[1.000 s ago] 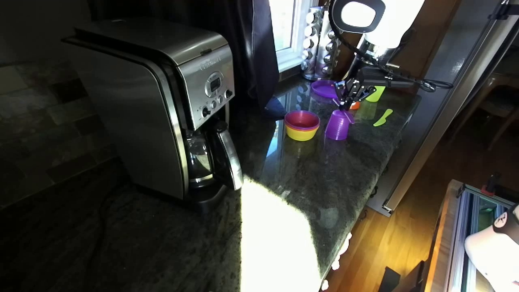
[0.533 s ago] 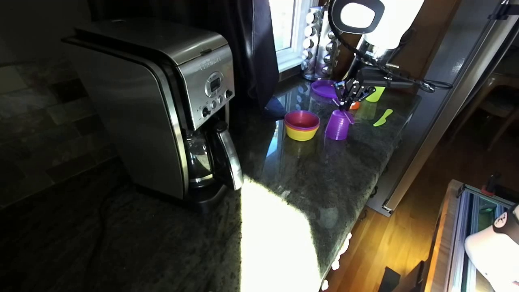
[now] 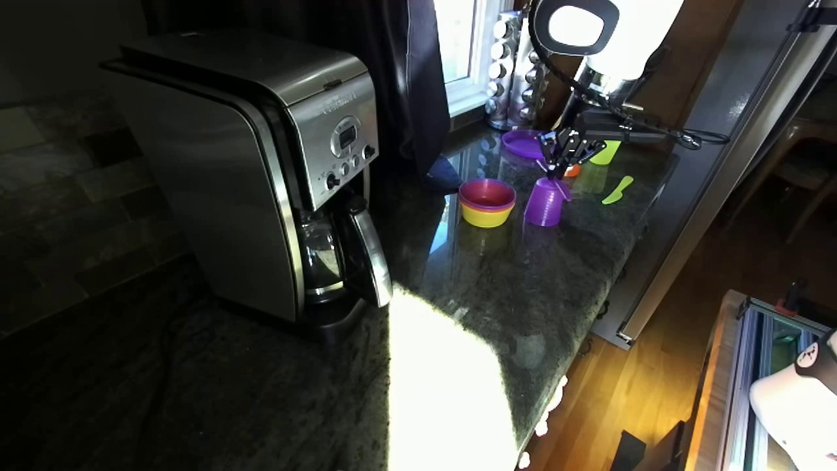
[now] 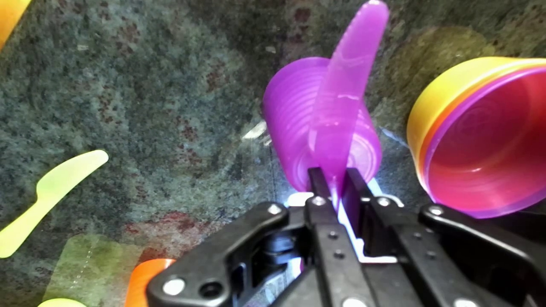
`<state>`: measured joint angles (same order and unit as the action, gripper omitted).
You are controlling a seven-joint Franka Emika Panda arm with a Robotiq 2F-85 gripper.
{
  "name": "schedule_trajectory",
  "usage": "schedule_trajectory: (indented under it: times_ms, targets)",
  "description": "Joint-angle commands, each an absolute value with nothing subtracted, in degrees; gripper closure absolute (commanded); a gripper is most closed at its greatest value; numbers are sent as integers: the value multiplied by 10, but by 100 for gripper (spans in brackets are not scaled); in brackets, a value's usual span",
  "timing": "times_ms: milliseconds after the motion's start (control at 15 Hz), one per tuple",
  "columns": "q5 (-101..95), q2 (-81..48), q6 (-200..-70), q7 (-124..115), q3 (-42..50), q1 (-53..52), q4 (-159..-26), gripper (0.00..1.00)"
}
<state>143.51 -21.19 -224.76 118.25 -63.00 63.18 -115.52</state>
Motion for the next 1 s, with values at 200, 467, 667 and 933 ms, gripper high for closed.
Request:
schedule_trajectory:
  times_ms: [200,467,667,933]
  targets:
    - [1437,-205,-2229,1177,-633,634,-1161,96]
    - [1450,-198,-2224,1190,-605,613,-1156,96]
    - [1451,-198,-2221,1190,-592,601,-1155,96]
    - [1435,-208,-2225,1175,-614,615,-1158,54]
